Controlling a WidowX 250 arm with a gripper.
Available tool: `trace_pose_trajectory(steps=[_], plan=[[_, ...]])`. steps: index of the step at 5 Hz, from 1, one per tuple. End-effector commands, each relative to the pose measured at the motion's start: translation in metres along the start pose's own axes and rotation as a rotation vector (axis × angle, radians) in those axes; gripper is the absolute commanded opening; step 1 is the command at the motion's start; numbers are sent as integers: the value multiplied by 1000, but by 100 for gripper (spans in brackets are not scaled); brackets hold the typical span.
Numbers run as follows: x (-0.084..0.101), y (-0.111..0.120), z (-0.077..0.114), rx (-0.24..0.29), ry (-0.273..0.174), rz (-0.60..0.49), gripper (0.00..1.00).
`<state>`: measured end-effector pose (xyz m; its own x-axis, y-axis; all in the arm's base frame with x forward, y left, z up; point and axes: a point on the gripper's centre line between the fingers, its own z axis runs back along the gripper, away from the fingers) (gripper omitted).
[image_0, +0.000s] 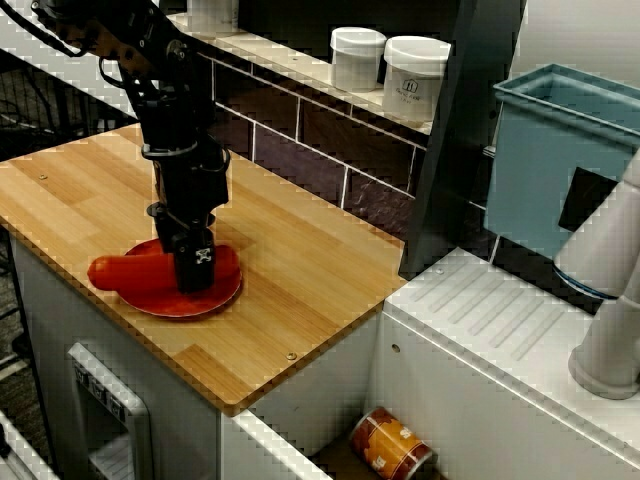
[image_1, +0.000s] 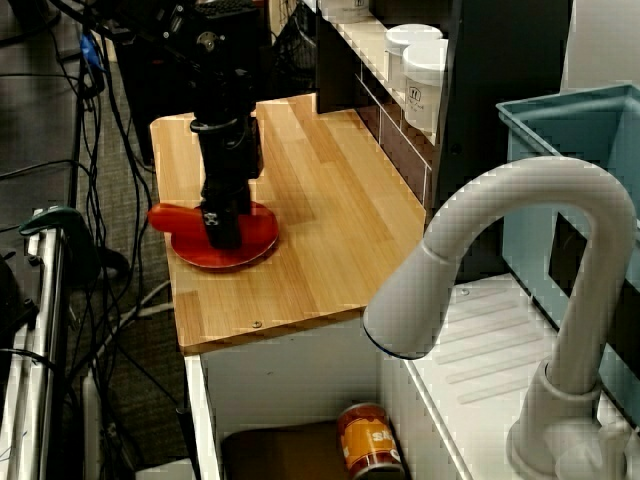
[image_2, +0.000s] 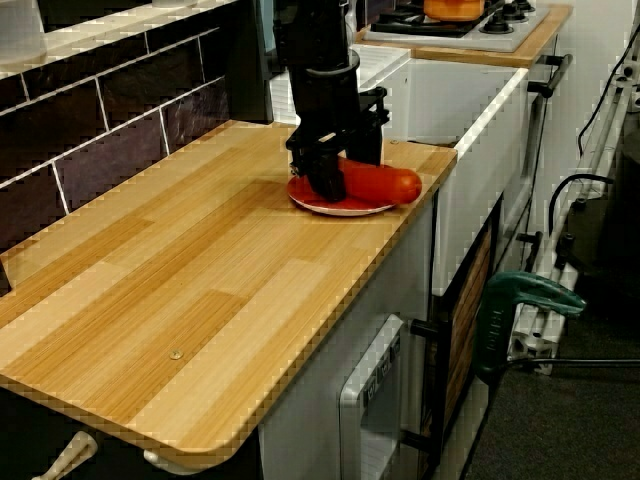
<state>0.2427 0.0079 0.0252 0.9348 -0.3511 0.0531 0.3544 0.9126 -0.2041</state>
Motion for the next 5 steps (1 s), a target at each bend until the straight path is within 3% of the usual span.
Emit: trace_pose_trajectory(steps=[1,3,5], plan=[[-14,23,56,-51,-30,-6,0],[-27,55,113,-110,-112,21,0],[-36,97,137,-85,-218,62,0]])
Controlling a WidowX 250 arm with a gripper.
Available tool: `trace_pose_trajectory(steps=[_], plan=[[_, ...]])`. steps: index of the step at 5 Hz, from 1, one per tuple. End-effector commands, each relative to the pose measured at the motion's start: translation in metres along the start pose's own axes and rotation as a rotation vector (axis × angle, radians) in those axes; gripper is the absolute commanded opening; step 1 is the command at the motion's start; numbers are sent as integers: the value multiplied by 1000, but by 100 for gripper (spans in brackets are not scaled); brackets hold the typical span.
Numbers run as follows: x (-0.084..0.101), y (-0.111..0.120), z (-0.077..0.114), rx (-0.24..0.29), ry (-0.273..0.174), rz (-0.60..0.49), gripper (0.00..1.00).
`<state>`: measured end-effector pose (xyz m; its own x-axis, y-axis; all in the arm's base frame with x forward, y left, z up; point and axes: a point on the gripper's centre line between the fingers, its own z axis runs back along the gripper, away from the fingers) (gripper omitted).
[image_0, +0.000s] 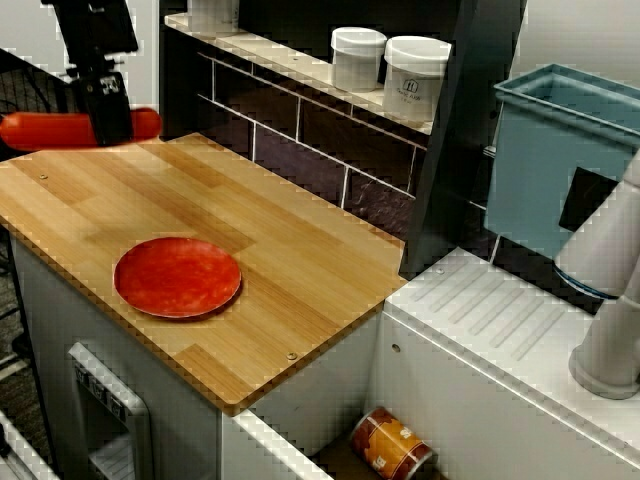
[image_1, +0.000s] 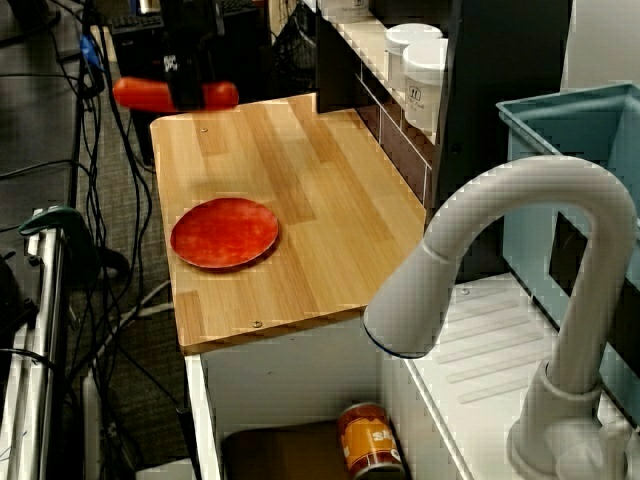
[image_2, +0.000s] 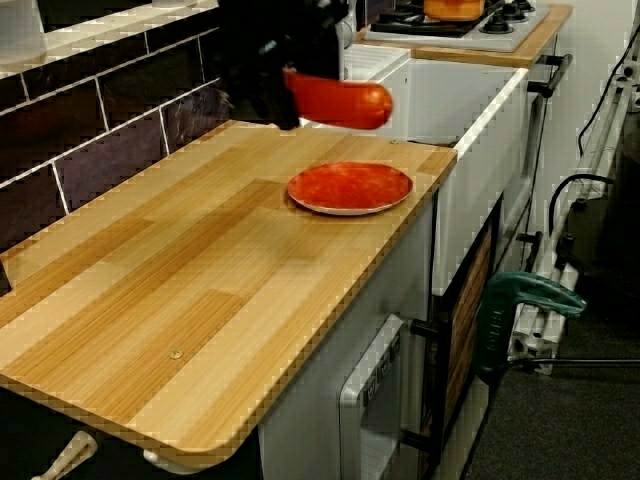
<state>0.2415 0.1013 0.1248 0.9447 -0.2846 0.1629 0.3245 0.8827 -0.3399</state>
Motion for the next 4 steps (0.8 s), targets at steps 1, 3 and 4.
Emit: trace_pose_trajectory(steps=[1,3,4], plan=[[5,54,23,78,-130,50,0],[28,89,4,156,-147,91,0],[32,99,-17,187,-106,101,0]])
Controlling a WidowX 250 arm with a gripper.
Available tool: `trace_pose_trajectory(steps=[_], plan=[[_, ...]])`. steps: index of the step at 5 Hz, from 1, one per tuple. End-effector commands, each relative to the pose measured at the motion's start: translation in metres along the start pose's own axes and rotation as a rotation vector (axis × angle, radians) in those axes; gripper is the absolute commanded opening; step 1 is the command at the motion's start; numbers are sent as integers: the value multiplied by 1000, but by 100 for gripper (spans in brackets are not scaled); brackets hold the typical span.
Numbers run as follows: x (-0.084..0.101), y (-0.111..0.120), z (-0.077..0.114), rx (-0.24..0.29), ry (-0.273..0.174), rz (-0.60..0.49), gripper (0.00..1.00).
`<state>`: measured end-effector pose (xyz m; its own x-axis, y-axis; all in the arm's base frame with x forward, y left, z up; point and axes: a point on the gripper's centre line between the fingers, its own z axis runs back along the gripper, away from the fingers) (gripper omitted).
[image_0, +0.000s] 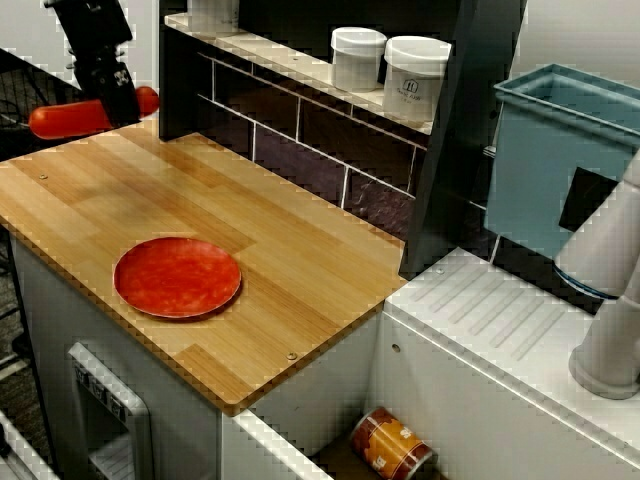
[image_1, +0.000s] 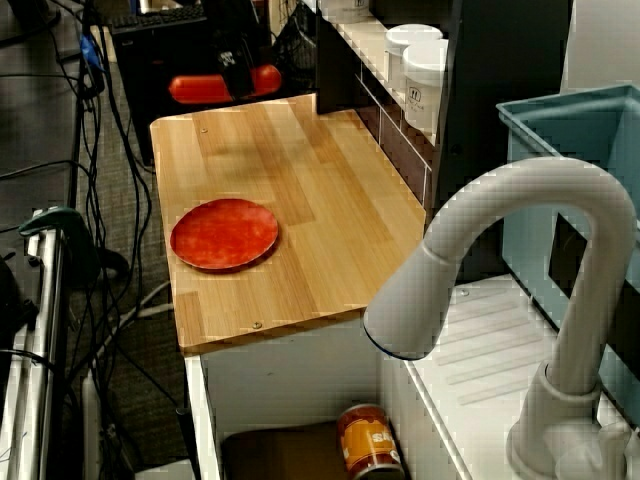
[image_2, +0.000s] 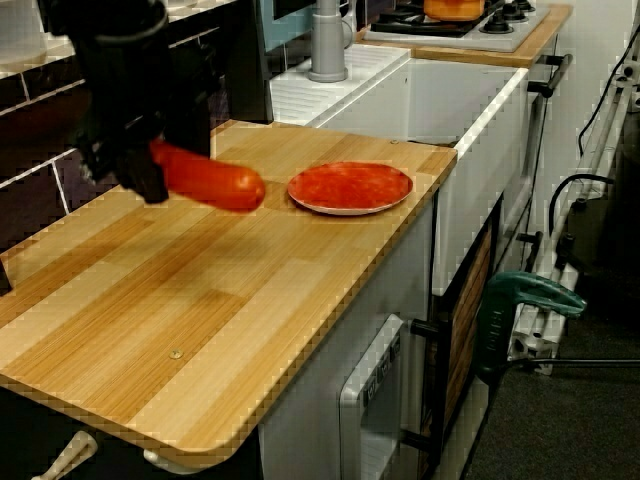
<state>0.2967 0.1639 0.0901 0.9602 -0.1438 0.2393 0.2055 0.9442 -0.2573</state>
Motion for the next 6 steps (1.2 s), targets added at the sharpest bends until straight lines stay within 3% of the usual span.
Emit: trace_pose_trajectory(steps=[1,2,3,4,6], plan=[[1,20,-35,113,51,-3,46],[-4,19,-42,107,77,0,93],[-9,14,-37,90,86,0,100],[-14,11,-22,46,94,17,100],[-16,17,23,-43,55,45,100]])
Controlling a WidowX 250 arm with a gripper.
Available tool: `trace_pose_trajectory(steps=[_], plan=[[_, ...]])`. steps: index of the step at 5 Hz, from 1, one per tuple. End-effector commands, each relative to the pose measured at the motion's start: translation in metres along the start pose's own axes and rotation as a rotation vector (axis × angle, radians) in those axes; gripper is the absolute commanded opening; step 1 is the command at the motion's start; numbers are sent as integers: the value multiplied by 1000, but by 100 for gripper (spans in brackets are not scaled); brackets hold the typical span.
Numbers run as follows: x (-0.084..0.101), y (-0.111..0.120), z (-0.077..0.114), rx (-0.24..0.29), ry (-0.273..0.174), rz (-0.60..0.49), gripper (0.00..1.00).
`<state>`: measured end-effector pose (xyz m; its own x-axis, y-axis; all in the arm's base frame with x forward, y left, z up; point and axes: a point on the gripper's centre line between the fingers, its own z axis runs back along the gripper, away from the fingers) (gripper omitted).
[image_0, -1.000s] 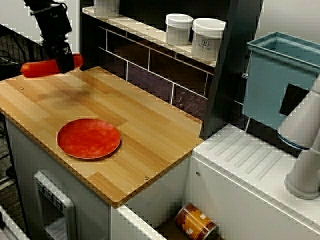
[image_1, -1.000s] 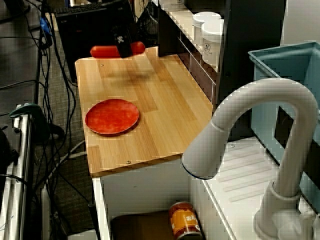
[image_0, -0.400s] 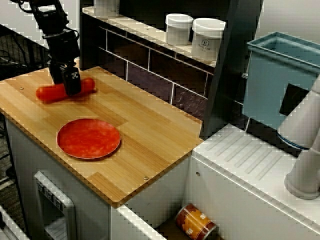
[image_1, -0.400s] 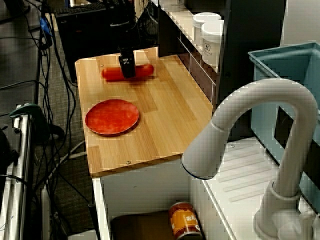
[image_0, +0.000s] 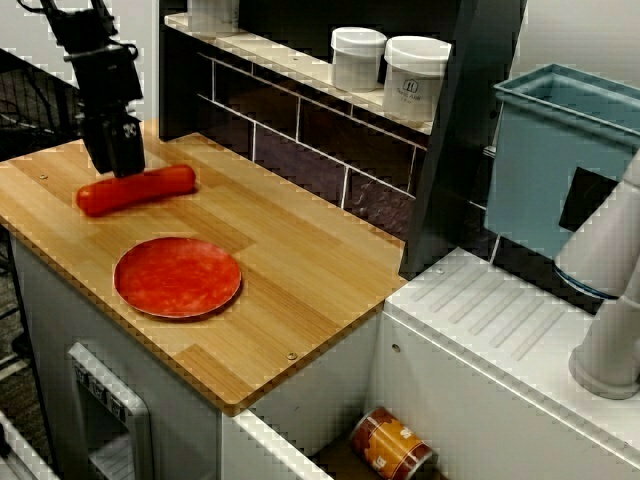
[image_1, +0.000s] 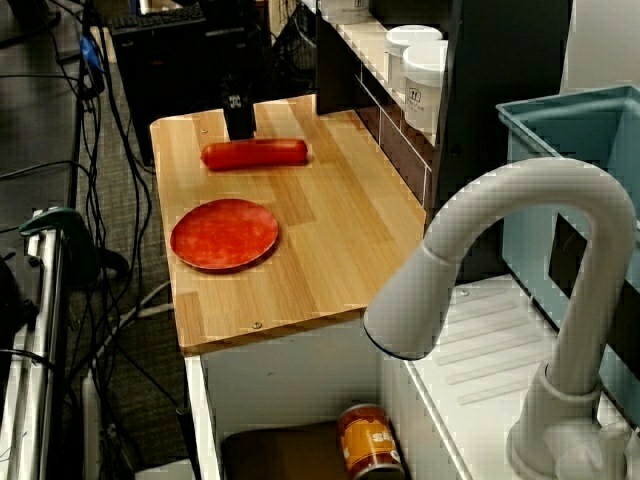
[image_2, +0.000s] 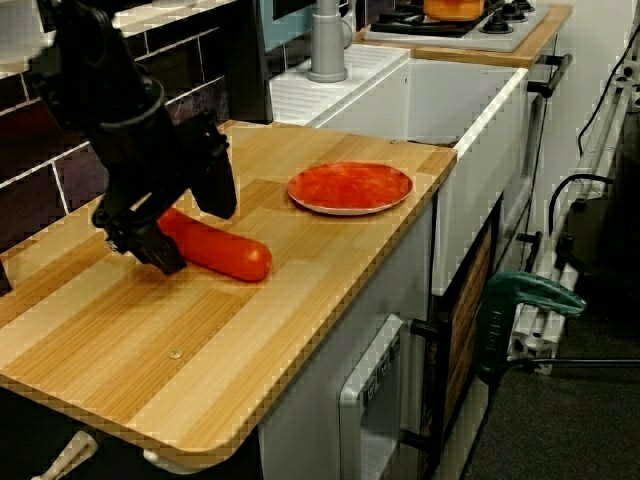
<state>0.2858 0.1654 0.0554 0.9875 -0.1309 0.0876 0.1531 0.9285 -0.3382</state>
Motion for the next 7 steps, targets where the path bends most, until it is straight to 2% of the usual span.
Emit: trace_pose_trajectory(steps=[1,2,3,4,5,6,7], plan=[[-8,15,69,14,-119,7,100],[-11,28,61,41,-144,18,100],[-10,37,47,90,-162,-3,100],[-4,41,34,128,-159,-52,100],[5,37,18,198,-129,-109,100],[11,30,6,245,-123,-189,100],[15,28,-3,265,-116,-252,100]])
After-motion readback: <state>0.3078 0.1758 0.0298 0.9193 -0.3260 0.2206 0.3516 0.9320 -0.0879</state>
